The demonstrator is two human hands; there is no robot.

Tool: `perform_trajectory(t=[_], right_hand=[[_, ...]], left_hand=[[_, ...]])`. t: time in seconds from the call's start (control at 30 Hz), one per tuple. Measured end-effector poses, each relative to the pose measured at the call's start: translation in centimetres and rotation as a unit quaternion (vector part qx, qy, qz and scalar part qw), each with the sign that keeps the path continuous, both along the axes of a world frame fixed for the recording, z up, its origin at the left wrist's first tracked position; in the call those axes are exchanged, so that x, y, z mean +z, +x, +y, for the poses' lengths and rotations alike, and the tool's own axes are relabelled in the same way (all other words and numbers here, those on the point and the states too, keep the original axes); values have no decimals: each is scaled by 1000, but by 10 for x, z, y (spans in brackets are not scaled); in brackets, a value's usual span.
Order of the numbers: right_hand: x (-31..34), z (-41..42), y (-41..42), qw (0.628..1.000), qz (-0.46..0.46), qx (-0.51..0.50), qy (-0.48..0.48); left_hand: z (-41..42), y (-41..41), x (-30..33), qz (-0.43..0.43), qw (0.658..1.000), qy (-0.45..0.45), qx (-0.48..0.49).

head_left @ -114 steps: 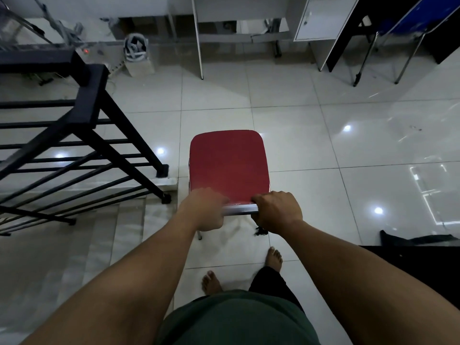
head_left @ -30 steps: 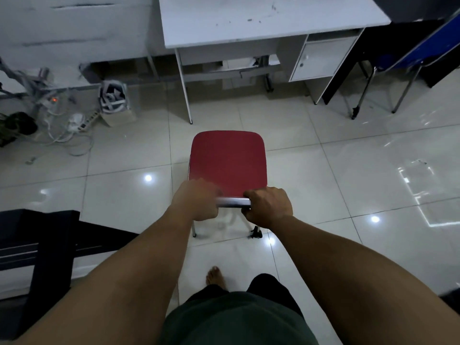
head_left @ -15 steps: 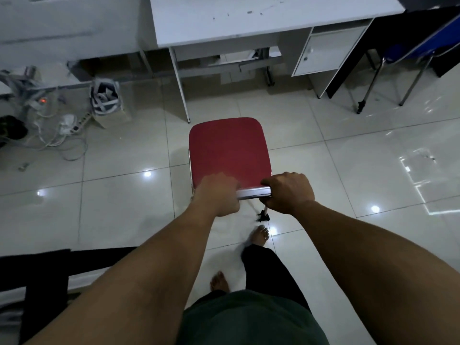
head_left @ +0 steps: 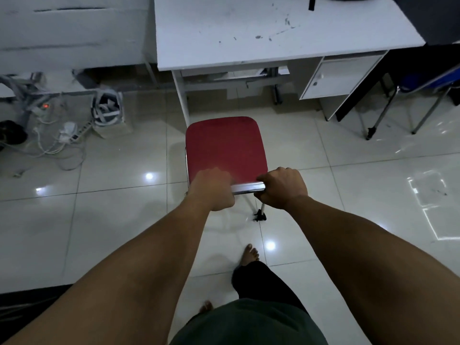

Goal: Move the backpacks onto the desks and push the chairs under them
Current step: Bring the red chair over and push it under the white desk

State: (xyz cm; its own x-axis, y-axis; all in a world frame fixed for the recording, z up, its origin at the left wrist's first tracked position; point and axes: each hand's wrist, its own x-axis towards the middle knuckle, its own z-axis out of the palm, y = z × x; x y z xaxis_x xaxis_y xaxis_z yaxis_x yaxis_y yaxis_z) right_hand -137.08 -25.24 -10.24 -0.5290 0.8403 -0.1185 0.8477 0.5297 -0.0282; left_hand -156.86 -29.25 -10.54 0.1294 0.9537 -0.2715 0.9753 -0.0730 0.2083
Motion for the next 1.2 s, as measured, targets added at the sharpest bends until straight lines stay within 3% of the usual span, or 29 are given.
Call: perform_trajectory(t=[0.5, 0.97, 1.2], right_hand=[[19, 111, -62, 996, 4, 1, -85], [13, 206, -50, 992, -28, -105, -70], [14, 241, -42, 993, -53, -76, -74]], left_hand=[[123, -66, 3, 30, 999, 4, 20], [236, -47, 5, 12, 999, -3, -53], [263, -39, 3, 7, 1000, 0, -30]])
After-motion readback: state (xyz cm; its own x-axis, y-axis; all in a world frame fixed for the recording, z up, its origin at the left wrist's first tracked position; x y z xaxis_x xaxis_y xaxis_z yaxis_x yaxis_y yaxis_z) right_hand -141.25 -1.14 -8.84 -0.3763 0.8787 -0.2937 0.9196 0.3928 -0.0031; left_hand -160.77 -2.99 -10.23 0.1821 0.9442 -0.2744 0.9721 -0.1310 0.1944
